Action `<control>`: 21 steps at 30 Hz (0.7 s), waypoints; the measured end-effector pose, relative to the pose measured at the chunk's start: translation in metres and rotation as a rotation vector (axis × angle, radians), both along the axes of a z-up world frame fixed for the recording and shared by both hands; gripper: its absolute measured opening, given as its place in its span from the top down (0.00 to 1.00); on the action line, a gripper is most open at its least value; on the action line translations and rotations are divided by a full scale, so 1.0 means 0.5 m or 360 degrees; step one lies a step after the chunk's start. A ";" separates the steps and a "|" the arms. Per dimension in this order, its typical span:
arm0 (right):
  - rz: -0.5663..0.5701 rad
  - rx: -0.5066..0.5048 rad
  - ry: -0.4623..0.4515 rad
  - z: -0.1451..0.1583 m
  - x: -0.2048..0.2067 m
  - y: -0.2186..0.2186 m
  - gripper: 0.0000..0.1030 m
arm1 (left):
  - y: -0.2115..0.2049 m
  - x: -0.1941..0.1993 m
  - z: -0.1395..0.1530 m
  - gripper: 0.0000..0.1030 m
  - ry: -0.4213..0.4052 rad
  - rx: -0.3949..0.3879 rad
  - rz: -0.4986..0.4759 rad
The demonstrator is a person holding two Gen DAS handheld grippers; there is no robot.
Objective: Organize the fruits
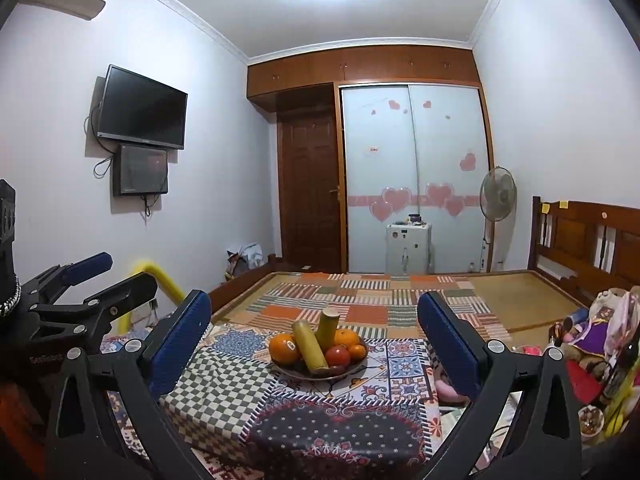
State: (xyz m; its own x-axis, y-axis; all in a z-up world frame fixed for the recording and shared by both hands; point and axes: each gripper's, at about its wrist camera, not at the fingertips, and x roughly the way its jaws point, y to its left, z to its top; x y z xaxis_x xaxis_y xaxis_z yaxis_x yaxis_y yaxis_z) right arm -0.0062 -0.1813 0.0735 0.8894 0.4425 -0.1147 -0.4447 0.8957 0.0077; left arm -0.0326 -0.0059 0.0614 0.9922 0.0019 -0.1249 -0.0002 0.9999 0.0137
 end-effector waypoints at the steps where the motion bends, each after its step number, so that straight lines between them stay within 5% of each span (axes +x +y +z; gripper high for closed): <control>1: 0.0000 0.0002 0.0002 0.000 0.000 -0.001 0.00 | 0.000 0.000 0.000 0.00 -0.0001 -0.0002 0.0001; 21: -0.0009 0.0009 -0.0030 0.014 -0.008 -0.005 0.00 | -0.004 0.001 0.000 0.00 -0.0003 -0.0002 -0.0027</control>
State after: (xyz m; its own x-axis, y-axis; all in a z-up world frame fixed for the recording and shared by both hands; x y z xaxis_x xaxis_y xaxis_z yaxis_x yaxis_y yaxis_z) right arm -0.0104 -0.1838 0.0803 0.8938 0.4382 -0.0956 -0.4398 0.8981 0.0044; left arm -0.0323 -0.0077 0.0617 0.9923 -0.0148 -0.1230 0.0165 0.9998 0.0127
